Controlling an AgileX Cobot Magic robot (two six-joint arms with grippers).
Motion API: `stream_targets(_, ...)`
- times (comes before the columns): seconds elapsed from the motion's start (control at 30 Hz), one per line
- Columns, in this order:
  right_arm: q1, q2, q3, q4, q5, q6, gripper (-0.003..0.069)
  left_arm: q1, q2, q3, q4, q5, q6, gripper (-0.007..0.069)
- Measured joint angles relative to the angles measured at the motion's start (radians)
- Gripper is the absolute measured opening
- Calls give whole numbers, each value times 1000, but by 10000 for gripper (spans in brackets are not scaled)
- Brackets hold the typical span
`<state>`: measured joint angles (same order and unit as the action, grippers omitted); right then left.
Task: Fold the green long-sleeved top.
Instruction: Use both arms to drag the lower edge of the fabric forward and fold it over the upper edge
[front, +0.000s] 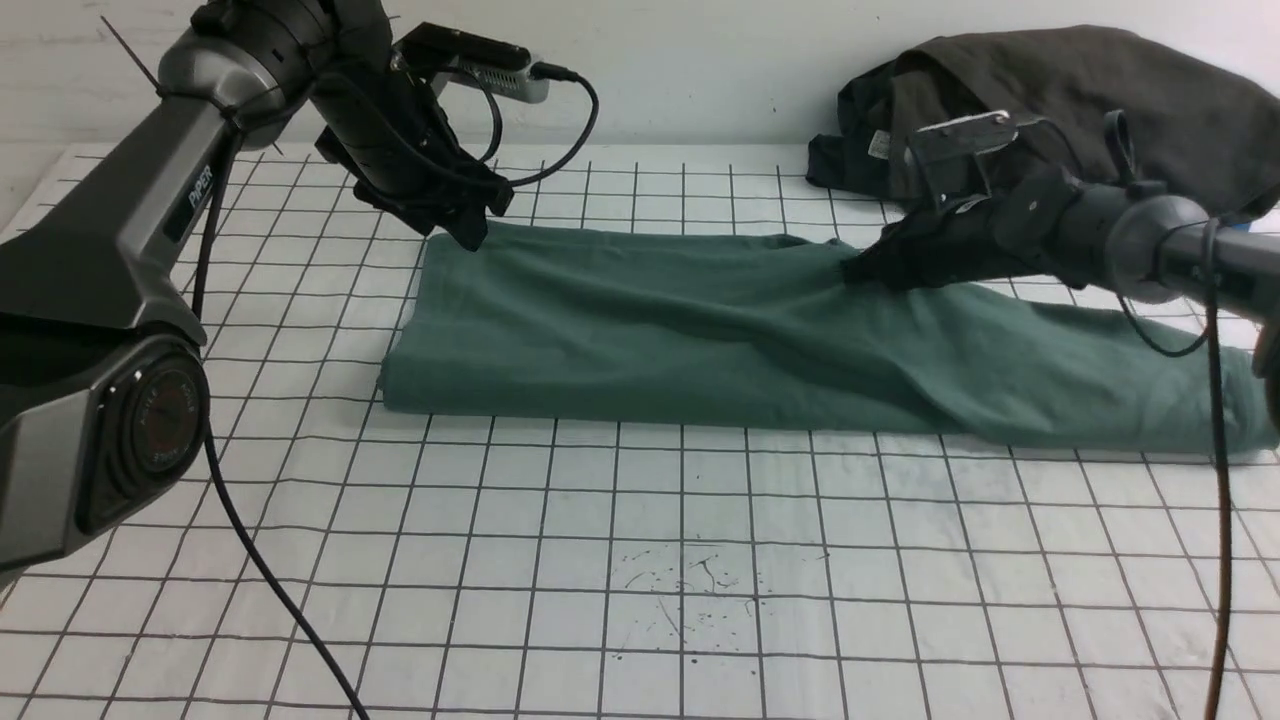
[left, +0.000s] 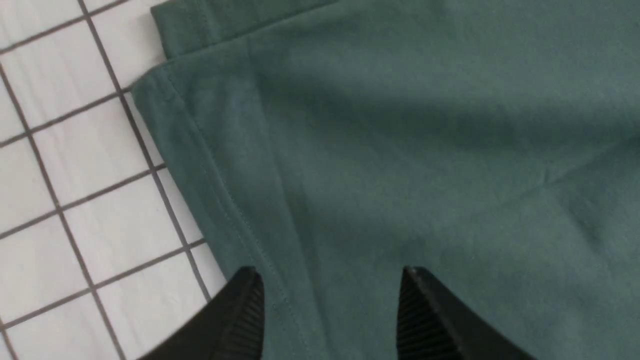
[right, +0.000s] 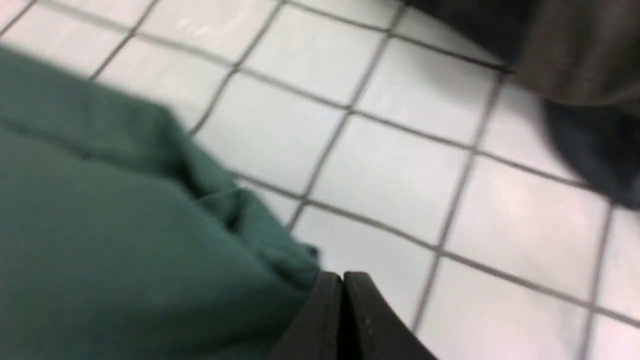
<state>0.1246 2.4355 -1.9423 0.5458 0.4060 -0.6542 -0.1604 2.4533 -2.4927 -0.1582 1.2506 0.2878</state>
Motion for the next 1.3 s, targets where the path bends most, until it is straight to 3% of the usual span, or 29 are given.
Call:
stream_targets(0.23, -6, -43, -178, -50, 319, 43, 61, 0, -22, 31, 2, 0, 9, 337)
stream_targets(0.37, -9, -96, -230, -138, 553, 44, 71, 0, -103, 147, 14, -2, 5, 337)
stream_targets(0.53, -68, -162, -242, -288, 816, 69, 72, 0, -239, 463, -14, -8, 0, 335)
stream_targets(0.7, -171, -164, -163, -295, 825, 205, 33, -1, -246, 613, -122, -22, 52, 330)
stream_targets(0.93, -194, -139, -15, -387, 808, 215, -12, -3, -221, 625, -130, -95, 61, 323)
stream_targets(1.13, -194, -100, -4, -517, 633, 281, -13, -3, -195, 625, -125, -105, 61, 251)
stream_targets(1.3, -194, -87, -4, -546, 519, 363, -13, -3, -208, 625, -236, -192, 61, 174)
